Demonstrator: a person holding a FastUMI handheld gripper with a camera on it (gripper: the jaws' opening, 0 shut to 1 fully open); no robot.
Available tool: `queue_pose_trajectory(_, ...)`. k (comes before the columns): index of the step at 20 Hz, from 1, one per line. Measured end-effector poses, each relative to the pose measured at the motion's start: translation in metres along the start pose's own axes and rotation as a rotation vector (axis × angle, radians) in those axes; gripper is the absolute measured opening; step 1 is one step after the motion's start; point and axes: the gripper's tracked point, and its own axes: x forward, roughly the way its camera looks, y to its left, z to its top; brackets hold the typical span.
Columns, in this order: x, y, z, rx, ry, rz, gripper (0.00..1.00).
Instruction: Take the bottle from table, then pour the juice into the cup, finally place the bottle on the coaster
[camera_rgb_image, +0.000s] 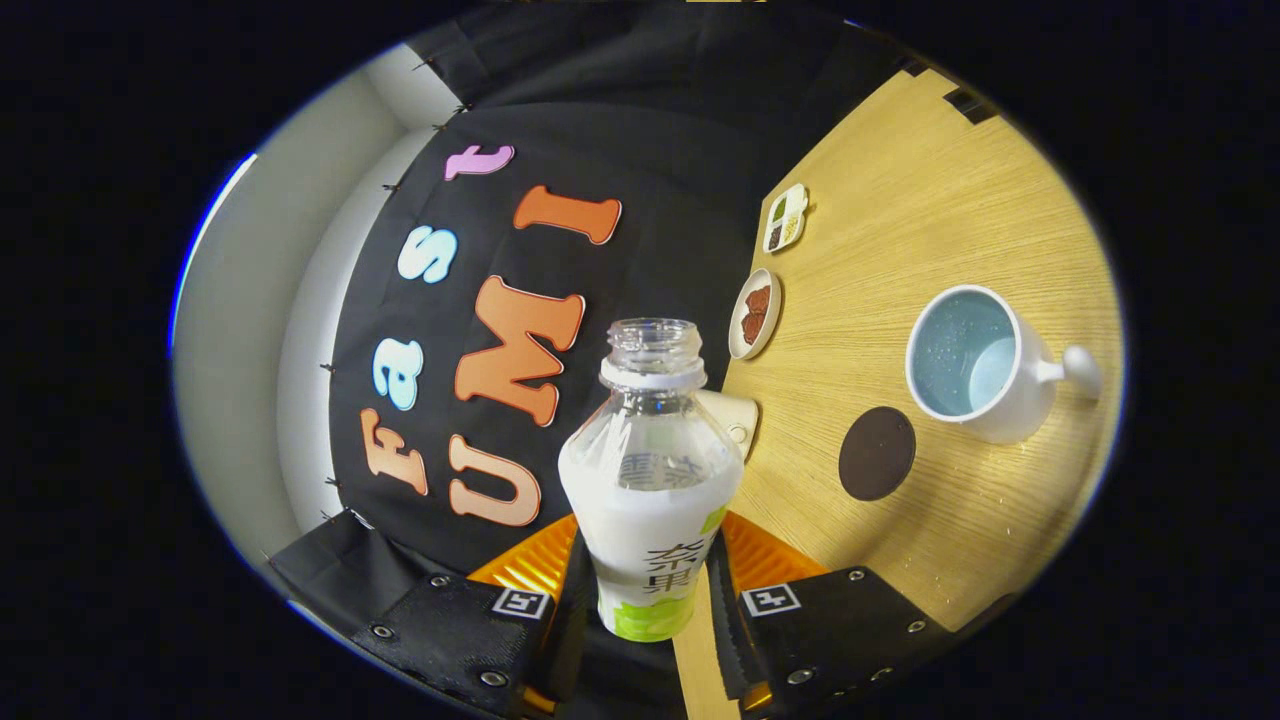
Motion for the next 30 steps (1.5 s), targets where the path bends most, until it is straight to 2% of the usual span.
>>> queue_pose_trajectory(19,0.002,0.009,0.003,0.265,0.019,0.031,0.55)
queue_pose_trajectory(30,-0.001,0.002,0.003,0.335,0.029,0.027,0.55)
